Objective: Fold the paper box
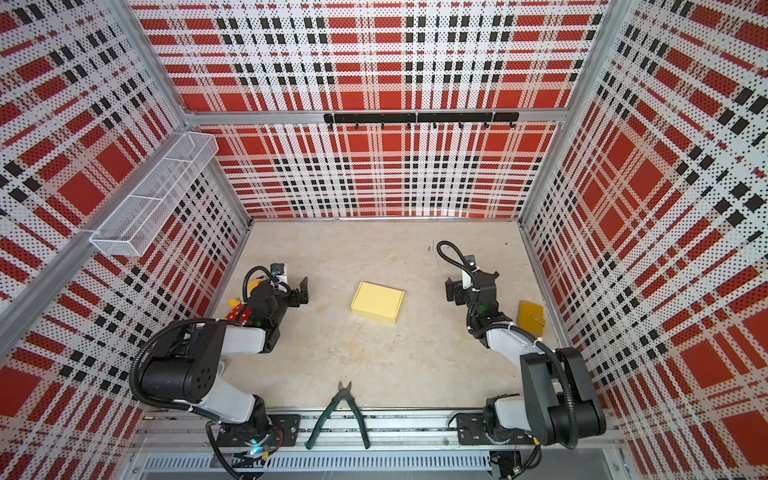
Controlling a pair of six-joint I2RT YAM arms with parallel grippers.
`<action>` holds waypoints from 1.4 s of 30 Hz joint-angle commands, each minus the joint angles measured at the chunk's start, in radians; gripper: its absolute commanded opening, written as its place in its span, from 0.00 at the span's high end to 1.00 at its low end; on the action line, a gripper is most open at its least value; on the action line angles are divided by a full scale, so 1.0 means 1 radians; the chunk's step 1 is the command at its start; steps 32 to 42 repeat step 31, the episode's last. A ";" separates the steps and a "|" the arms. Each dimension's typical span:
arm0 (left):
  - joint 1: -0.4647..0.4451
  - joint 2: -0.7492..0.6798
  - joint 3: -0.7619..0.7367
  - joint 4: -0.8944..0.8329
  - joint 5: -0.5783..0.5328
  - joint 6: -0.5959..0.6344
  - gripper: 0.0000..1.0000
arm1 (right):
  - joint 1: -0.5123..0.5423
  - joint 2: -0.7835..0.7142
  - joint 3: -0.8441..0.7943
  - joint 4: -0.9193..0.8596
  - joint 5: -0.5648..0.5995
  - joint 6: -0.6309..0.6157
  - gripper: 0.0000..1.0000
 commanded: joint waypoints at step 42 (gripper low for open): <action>-0.076 0.034 -0.183 0.425 0.004 0.101 0.00 | -0.130 0.245 -0.095 0.459 -0.085 0.057 0.00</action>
